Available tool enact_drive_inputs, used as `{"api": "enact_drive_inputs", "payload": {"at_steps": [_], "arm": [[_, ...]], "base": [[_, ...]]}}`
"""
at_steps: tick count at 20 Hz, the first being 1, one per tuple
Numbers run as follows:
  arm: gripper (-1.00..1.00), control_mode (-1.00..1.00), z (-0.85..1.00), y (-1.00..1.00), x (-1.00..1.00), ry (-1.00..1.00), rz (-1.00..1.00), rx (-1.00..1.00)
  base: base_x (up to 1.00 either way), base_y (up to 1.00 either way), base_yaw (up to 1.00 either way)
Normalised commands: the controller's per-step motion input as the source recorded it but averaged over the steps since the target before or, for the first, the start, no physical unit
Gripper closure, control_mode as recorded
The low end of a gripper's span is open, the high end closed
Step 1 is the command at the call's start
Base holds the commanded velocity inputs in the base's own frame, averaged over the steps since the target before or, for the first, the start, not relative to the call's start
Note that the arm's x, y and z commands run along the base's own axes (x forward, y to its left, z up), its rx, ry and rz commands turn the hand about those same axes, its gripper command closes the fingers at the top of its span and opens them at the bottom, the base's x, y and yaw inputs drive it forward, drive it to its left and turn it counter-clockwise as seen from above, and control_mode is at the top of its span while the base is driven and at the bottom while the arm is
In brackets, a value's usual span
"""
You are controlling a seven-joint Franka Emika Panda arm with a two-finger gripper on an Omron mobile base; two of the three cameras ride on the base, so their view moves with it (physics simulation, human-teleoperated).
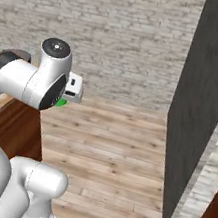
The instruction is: Pick the cup of tea, navigate to the dining table, and place it on the saucer.
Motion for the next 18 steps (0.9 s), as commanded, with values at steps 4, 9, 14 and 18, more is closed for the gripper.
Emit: {"api": "enact_drive_inputs", "payload": {"at_steps": [4, 9, 14, 18], "arm": [[1.00, 1.00, 0.00, 0.00, 0.00, 0.00, 0.00, 0.00], [1.00, 1.00, 0.00, 0.00, 0.00, 0.00, 0.00, 0.00], [1.00, 1.00, 0.00, 0.00, 0.00, 0.00, 0.00, 0.00], [1.00, 1.00, 0.00, 0.00, 0.00, 0.00, 0.00, 0.00]], "base": [[1.00, 0.21, 0.22], [1.00, 0.07, 0.31], [1.00, -0.01, 0.52], [0.98, 0.00, 0.73]]}}
